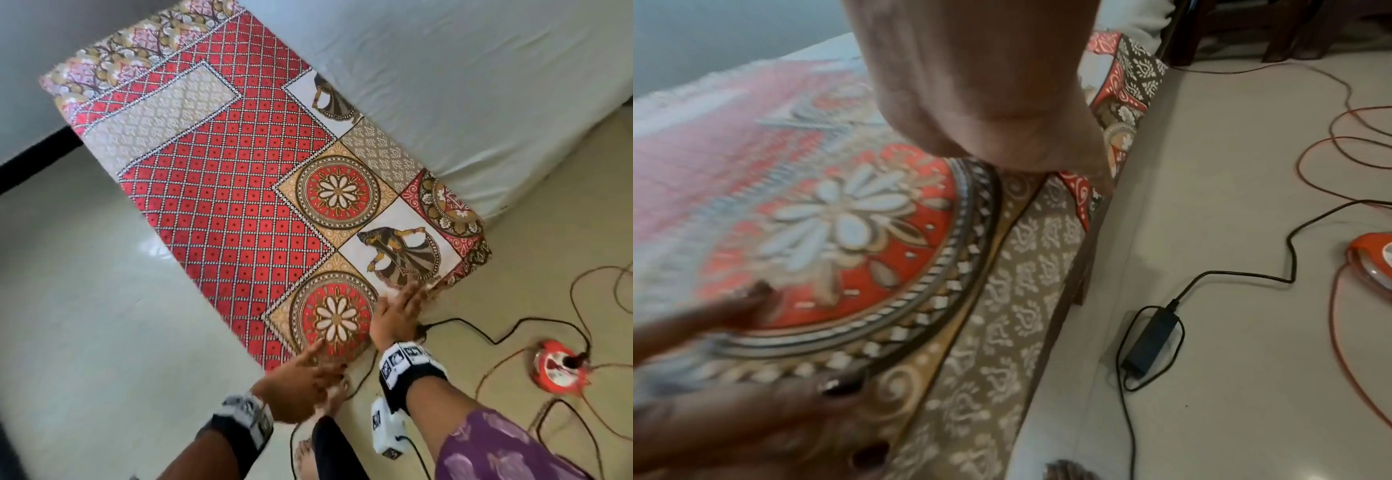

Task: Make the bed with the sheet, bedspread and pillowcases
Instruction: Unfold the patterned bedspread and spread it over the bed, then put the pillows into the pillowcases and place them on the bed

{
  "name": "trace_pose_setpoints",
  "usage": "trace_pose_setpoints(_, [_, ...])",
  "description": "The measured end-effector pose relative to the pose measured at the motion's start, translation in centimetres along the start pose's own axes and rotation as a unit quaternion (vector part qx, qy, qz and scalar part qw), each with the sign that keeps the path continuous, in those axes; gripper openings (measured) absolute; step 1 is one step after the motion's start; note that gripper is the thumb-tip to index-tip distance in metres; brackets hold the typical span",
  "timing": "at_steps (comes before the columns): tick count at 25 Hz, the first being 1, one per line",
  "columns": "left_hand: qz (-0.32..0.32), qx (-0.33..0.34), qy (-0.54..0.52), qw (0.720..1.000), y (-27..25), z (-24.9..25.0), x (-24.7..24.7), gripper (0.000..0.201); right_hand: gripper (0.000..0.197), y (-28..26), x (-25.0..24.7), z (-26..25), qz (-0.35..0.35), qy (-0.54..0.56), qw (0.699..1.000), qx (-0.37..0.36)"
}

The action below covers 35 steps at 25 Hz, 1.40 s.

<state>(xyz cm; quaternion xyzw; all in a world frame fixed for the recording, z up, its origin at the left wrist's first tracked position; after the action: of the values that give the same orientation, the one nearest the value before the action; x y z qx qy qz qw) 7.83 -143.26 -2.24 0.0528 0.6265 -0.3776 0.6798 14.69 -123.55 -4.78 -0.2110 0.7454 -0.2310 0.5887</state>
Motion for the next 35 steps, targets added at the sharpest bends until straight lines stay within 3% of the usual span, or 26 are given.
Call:
trace_pose_setpoints(1, [-0.001, 0.008, -0.008, 1.000, -1.0, 0.9, -1.0, 0.029, 0.068, -1.7, -0.6, 0.2, -0.039, -0.023, 0.999, 0.021])
trace_pose_setpoints(3, [0.076, -0.036, -0.006, 0.996, -3.3, 0.9, -4.8, 0.033, 0.068, -5.1, -3.7, -1.0, -0.070, -0.039, 0.997, -0.002])
trace_pose_setpoints(6, [0.165, -0.210, -0.021, 0.964, -7.7, -2.1, -13.9, 0.042, 0.067, -8.1, -12.0, -5.1, -0.042, -0.027, 0.994, -0.101])
trace_pose_setpoints(8, [0.233, -0.320, -0.033, 0.918, -9.9, -3.3, -20.7, 0.047, 0.066, -9.7, -18.8, -8.0, -0.022, 0.006, 0.990, -0.139])
trace_pose_setpoints(11, [0.331, -0.458, -0.094, 0.820, -11.7, -4.9, -28.5, 0.044, 0.063, -10.6, -28.1, -12.2, -0.010, 0.028, 0.979, -0.200])
trace_pose_setpoints(13, [0.353, -0.523, -0.141, 0.763, -11.8, -5.2, -31.4, 0.036, 0.063, -10.8, -31.6, -13.7, -0.002, 0.028, 0.975, -0.223])
trace_pose_setpoints(15, [0.358, -0.558, -0.158, 0.732, -11.0, -5.6, -33.8, 0.035, 0.063, -10.7, -35.4, -13.9, -0.006, 0.025, 0.972, -0.234])
trace_pose_setpoints(20, [0.326, -0.613, -0.111, 0.711, -6.0, -11.1, -41.0, 0.048, 0.063, -5.7, -46.9, -15.2, 0.074, -0.067, 0.943, -0.316])
trace_pose_setpoints(24, [0.387, -0.607, -0.074, 0.690, 0.0, -16.1, -48.6, 0.053, 0.062, -0.2, -56.7, -15.9, 0.144, -0.106, 0.914, -0.364])
trace_pose_setpoints(30, [0.420, -0.535, -0.018, 0.733, 10.6, -24.4, -60.1, 0.056, 0.062, 7.7, -68.7, -15.0, 0.191, -0.099, 0.916, -0.339])
trace_pose_setpoints(35, [0.419, -0.473, -0.005, 0.775, 23.1, -32.9, -68.9, 0.059, 0.063, 18.1, -78.5, -13.7, 0.226, -0.074, 0.924, -0.300])
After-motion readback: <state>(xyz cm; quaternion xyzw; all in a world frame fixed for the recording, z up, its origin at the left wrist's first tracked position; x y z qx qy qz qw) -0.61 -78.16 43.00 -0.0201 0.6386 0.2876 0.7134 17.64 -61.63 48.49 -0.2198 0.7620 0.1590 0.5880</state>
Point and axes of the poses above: each hand's wrist, its own y-axis towards the middle knuckle, its own x-axis out of the palm, z = x × y, the point moved 3 cm from there along y, towards the middle knuckle, and after that the axes turned 11 degrees about x, right-handed, at the moved point
